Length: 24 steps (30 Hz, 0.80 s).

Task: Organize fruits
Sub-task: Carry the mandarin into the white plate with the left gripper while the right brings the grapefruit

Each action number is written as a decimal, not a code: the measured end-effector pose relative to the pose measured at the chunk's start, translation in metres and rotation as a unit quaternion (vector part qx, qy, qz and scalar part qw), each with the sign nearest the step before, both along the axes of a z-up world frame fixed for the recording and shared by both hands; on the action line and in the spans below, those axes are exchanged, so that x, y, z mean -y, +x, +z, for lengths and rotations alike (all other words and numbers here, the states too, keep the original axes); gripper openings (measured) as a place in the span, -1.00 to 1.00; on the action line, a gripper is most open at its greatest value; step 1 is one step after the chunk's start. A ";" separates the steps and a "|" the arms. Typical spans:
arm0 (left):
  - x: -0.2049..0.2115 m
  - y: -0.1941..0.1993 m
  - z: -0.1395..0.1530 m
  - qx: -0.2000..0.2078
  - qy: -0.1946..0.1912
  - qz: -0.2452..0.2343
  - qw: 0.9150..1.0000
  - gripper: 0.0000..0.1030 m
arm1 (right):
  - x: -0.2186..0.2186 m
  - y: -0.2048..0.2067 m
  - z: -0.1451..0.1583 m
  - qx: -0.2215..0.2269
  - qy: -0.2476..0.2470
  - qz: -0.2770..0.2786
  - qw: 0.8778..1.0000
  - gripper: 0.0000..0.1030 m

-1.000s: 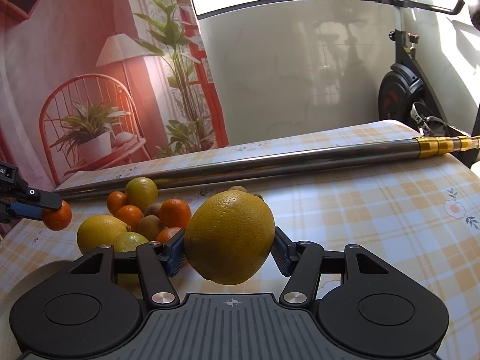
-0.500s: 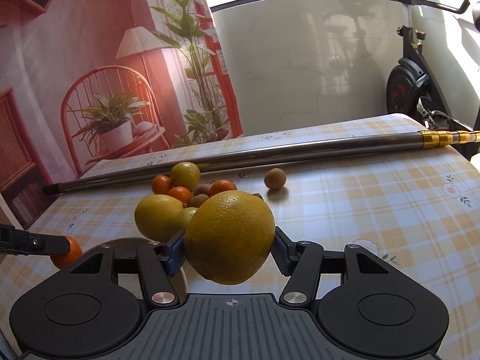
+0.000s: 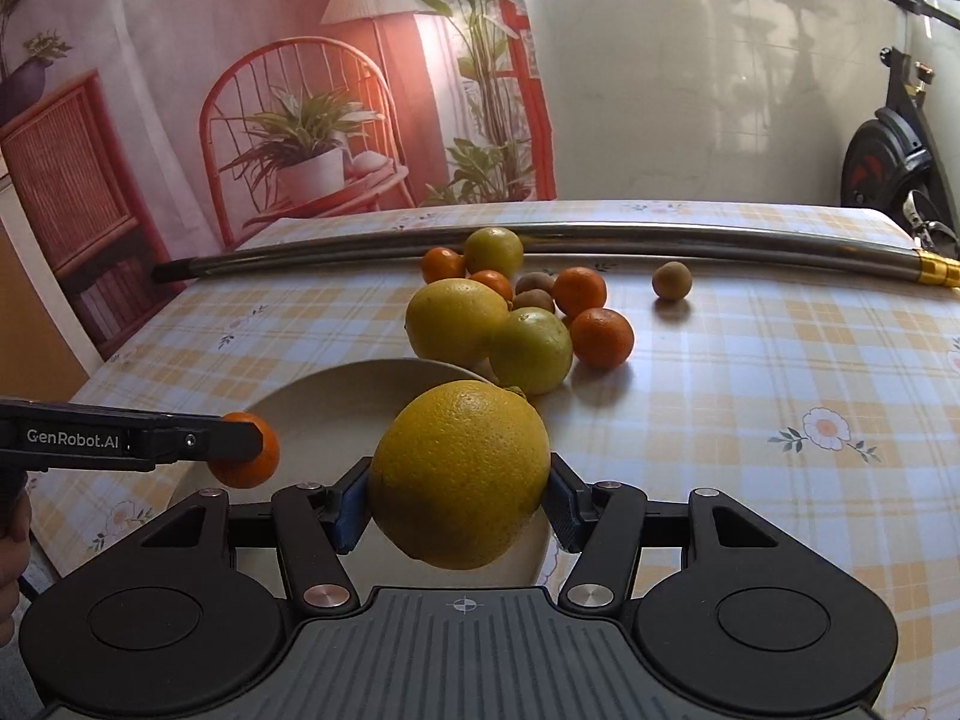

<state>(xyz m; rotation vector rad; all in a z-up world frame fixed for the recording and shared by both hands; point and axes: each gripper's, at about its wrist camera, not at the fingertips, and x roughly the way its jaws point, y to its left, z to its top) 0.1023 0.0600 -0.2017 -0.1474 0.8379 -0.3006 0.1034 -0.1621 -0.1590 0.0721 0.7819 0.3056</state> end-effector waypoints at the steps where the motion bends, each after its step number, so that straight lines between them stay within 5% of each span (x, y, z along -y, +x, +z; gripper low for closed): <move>1: 0.000 0.000 -0.001 -0.001 0.001 0.000 1.000 -0.29 | -0.001 -0.001 -0.001 -0.002 -0.004 0.003 1.000 0.05; 24: 0.000 -0.005 -0.002 0.000 0.013 0.020 1.000 -0.29 | -0.012 0.001 -0.012 -0.042 -0.028 0.031 0.998 0.05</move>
